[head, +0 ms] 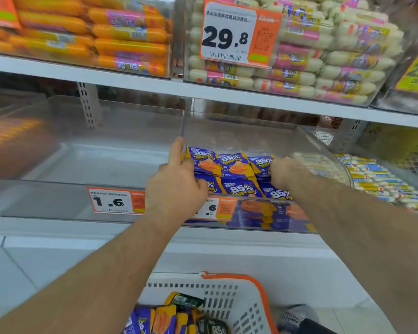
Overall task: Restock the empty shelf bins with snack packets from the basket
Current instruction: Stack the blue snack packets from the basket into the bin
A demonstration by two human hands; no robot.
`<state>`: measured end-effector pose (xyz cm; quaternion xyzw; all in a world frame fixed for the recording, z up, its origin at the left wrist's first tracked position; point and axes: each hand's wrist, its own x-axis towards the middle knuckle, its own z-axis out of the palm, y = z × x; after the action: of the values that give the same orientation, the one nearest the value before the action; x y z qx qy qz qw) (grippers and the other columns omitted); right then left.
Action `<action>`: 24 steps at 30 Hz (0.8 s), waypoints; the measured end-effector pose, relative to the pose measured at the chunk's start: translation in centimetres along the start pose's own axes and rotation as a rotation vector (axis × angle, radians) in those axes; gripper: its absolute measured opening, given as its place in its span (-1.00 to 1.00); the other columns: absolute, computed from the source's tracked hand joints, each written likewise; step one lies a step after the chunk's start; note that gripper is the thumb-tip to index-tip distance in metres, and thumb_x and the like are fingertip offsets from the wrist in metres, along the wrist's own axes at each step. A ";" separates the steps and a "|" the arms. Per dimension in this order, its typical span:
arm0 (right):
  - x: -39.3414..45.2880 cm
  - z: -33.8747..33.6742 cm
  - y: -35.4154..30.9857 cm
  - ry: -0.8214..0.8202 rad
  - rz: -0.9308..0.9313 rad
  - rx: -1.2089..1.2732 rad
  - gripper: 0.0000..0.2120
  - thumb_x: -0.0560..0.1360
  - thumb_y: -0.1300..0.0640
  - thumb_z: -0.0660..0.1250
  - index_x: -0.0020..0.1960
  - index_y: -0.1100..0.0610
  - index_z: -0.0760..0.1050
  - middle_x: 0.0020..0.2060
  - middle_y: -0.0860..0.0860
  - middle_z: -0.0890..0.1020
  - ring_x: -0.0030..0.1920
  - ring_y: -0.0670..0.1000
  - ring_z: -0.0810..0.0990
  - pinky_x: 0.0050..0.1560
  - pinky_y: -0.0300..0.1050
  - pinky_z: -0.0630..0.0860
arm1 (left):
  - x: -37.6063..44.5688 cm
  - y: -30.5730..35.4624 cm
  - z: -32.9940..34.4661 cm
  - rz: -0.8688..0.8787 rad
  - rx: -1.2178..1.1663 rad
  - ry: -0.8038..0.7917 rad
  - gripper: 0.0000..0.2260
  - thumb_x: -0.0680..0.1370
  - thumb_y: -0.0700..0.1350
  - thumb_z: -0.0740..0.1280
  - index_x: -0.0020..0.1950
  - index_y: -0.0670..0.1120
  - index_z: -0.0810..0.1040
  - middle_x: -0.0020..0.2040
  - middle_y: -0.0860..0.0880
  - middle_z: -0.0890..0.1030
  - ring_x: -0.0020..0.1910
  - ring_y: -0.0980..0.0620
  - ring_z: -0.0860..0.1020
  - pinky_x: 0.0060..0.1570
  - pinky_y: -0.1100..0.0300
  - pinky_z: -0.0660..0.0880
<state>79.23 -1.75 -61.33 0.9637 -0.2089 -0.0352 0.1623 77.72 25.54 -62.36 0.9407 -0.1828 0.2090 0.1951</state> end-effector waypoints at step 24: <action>-18.4 3.1 -13.6 0.717 -0.437 0.901 -0.77 0.36 0.23 0.19 -0.09 0.24 0.57 -0.17 0.15 0.51 -0.17 0.15 0.50 -0.25 -0.08 0.37 | -12.4 -2.7 -0.2 0.072 -0.376 0.081 -0.58 0.37 0.00 0.25 0.21 -0.05 0.50 0.22 -0.07 0.44 0.14 -0.03 0.47 0.08 0.01 0.32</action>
<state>67.36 16.65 -68.76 0.9099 0.0666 0.3503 -0.2118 68.31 31.19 -68.75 0.8714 -0.2441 0.2157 0.3667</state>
